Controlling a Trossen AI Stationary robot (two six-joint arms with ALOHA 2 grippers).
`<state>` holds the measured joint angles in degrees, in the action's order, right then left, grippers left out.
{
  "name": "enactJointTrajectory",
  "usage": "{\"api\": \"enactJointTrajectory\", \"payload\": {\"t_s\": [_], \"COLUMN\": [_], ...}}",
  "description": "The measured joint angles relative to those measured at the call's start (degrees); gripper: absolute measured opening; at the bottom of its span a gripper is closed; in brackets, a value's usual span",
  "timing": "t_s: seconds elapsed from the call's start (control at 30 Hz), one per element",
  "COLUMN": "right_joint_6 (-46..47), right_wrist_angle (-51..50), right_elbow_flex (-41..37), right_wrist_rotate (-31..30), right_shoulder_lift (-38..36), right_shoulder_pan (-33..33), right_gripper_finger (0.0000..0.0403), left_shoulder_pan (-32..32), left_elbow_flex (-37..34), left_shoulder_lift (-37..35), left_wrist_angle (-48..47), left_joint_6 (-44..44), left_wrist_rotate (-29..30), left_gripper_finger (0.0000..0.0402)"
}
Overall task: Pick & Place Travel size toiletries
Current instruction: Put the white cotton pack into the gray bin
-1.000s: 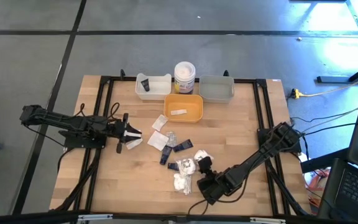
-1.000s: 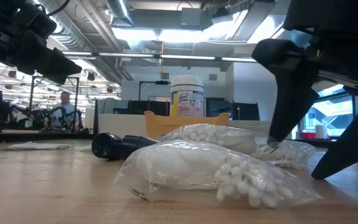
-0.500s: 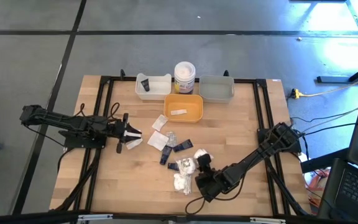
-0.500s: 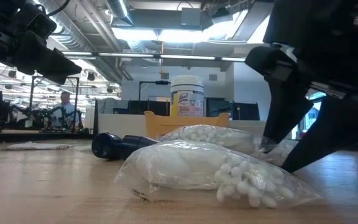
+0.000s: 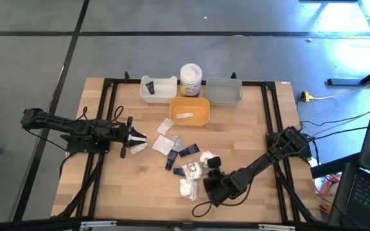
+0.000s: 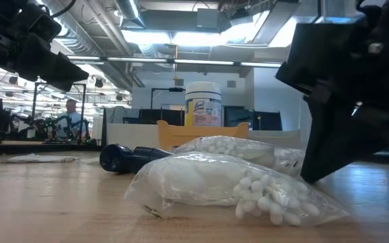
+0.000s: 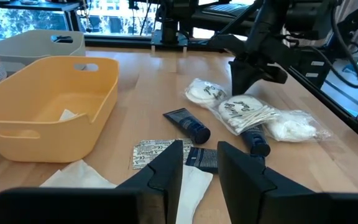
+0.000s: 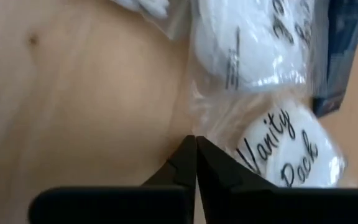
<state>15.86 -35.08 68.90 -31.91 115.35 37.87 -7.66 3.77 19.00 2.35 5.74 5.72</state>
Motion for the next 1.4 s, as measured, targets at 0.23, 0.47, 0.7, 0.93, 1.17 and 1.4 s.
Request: {"api": "enactJointTrajectory", "payload": {"t_s": [0.23, 0.47, 0.7, 0.93, 1.17, 1.4], "right_joint_6": [1.7, 3.0, 4.76, 6.22, 6.25, 10.76], "right_wrist_angle": [-1.15, -4.13, -5.77, -7.29, -8.68, -15.9], "right_elbow_flex": [0.0, -0.04, -0.02, 0.0, 0.04, 0.07], "right_wrist_rotate": [-0.21, -0.25, -2.06, -3.7, -4.46, -7.26], "right_shoulder_lift": [0.0, -1.36, -5.67, -10.47, -14.22, -17.98], "right_shoulder_pan": [0.04, 0.44, 0.74, 0.99, 1.02, 1.01], "right_gripper_finger": [0.0004, 0.0002, 0.0001, 0.0001, 0.0, 0.0], "left_shoulder_pan": [0.0, 0.0, 0.0, 0.0, 0.01, 0.0], "left_elbow_flex": [0.0, 0.0, 0.0, 0.0, 0.0, 0.0], "left_shoulder_lift": [0.0, 0.0, 0.0, 0.0, 0.0, 0.0], "left_wrist_angle": [0.0, 0.0, 0.04, 0.0, 0.0, 0.0], "left_joint_6": [0.04, 0.03, 0.0, 0.04, 0.03, 0.0], "left_wrist_rotate": [0.0, 0.0, 0.0, 0.0, 0.0, 0.0], "left_gripper_finger": [0.0097, 0.0096, 0.0098, 0.0098, 0.0096, 0.0097]}}
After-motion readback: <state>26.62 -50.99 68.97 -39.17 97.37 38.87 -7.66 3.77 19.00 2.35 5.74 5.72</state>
